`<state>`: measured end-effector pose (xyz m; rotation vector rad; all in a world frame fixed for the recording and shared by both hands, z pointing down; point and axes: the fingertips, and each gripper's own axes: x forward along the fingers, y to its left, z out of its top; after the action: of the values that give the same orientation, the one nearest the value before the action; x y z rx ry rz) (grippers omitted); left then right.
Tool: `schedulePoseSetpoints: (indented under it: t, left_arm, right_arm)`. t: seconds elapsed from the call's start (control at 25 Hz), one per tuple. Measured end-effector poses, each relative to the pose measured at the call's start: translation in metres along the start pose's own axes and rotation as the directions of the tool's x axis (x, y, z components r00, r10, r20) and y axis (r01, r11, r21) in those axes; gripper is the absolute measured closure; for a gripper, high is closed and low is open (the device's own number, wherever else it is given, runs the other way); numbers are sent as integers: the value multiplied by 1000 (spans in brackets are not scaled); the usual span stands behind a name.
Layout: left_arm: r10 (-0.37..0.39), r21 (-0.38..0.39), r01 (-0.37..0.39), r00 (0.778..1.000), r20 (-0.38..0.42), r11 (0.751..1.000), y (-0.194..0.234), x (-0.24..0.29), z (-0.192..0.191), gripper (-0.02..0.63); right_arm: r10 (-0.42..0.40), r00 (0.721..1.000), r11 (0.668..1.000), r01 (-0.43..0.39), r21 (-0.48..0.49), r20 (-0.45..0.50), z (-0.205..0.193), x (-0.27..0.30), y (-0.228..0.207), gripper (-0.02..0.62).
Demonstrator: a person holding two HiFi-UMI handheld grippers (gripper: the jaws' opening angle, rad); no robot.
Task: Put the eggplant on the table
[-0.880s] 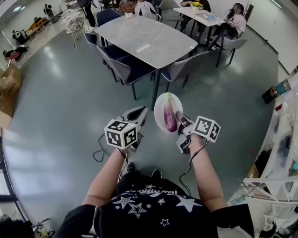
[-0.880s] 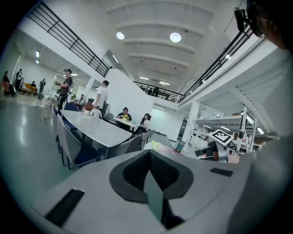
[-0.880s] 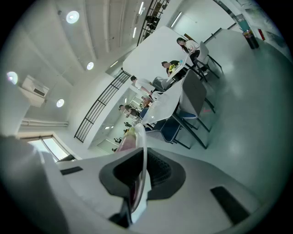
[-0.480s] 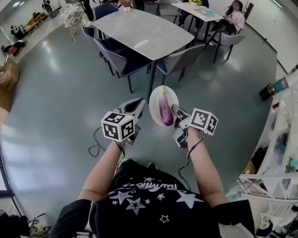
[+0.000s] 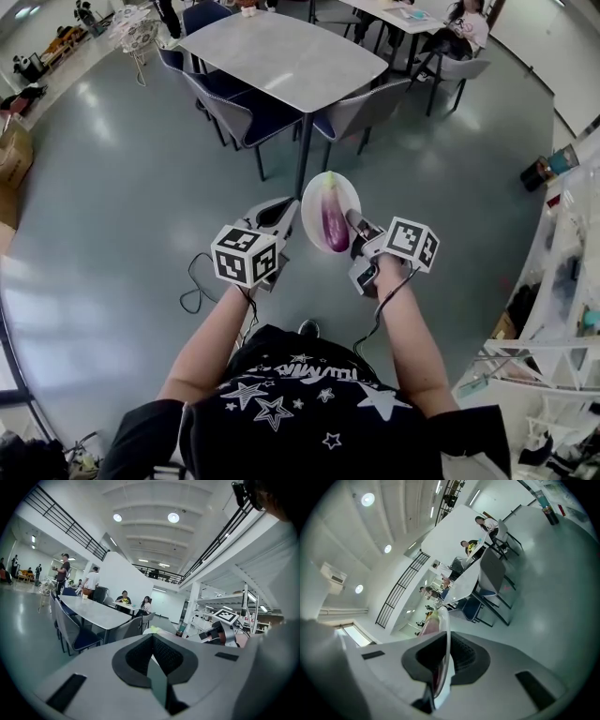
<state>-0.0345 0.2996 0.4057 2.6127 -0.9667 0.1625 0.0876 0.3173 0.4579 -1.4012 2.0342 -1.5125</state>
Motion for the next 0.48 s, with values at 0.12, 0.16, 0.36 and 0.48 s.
schedulePoseSetpoints:
  t: [0.12, 0.16, 0.36, 0.48]
  left_arm:
    - [1, 8, -1, 1000, 4, 1000, 6, -8, -3, 598]
    - [1, 9, -1, 1000, 6, 1000, 7, -11, -3, 598]
    - [-6, 8, 5, 1000, 10, 1000, 10, -22, -6, 598]
    - [-12, 9, 12, 1000, 13, 1000, 10, -30, -8, 598]
  right_arm:
    - [2, 1000, 1000, -2, 23, 3, -8, 4, 4, 571]
    - [2, 1000, 1000, -2, 28, 3, -11, 4, 5, 571]
    - [-15, 1000, 999, 15, 36, 11, -22, 1, 11, 571]
    - [-27, 1000, 998, 26, 53, 15, -30, -1, 11, 571]
